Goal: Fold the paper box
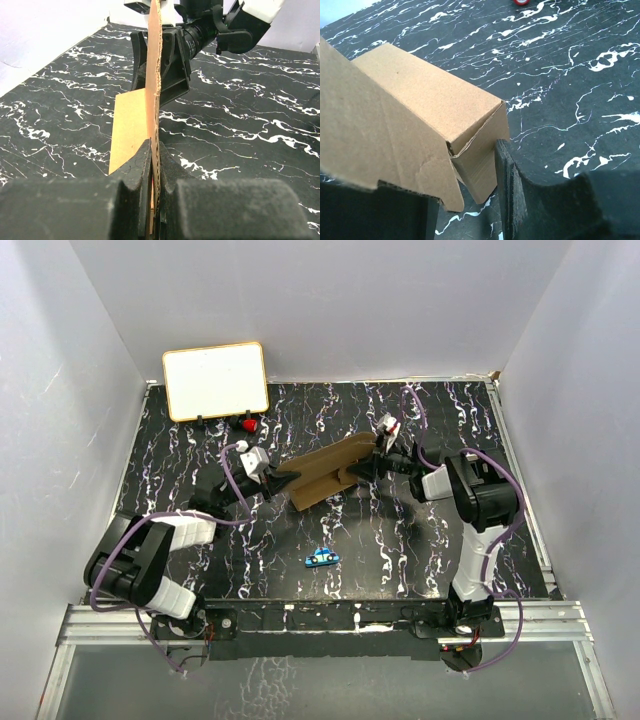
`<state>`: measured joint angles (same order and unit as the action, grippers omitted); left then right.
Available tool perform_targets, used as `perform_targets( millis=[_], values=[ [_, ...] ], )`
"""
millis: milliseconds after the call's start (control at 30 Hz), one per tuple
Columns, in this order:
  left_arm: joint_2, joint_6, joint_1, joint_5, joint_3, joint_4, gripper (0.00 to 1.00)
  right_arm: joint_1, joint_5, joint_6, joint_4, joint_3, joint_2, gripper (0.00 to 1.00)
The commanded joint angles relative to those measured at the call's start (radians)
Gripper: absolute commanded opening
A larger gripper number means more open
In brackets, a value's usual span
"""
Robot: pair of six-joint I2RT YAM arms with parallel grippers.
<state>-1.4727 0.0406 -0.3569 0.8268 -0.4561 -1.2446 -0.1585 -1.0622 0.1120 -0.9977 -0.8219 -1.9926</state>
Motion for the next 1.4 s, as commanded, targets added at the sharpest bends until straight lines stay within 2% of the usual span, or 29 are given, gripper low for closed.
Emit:
perform_targets(
  millis=[0,367,733,1033,1167,1267,1367],
  values=[
    [-0.005,0.023,0.007,0.024,0.011,-0.046,0.00,-0.010,0.028,0.005,-0.175,0.018,-0.024,0.46],
    [-0.011,0.036,0.010,0.038,0.015,-0.049,0.00,-0.021,0.097,0.018,-0.271,0.075,-0.019,0.42],
    [-0.005,0.036,0.010,0.045,0.025,-0.041,0.00,-0.070,0.229,-0.067,-0.344,0.156,0.024,0.35],
    [0.005,0.099,0.010,0.023,0.016,-0.062,0.00,-0.072,0.215,-0.077,-0.421,0.186,0.056,0.16],
    [0.038,0.139,0.010,-0.021,-0.027,0.044,0.00,-0.072,0.184,-0.100,-0.326,0.161,0.118,0.08],
    [0.059,0.175,0.009,-0.066,-0.049,0.110,0.09,-0.071,0.170,-0.140,-0.198,0.138,0.173,0.08],
    [0.088,0.206,0.009,-0.109,-0.049,0.124,0.27,-0.071,0.160,-0.216,-0.010,0.110,0.235,0.08]
  ],
)
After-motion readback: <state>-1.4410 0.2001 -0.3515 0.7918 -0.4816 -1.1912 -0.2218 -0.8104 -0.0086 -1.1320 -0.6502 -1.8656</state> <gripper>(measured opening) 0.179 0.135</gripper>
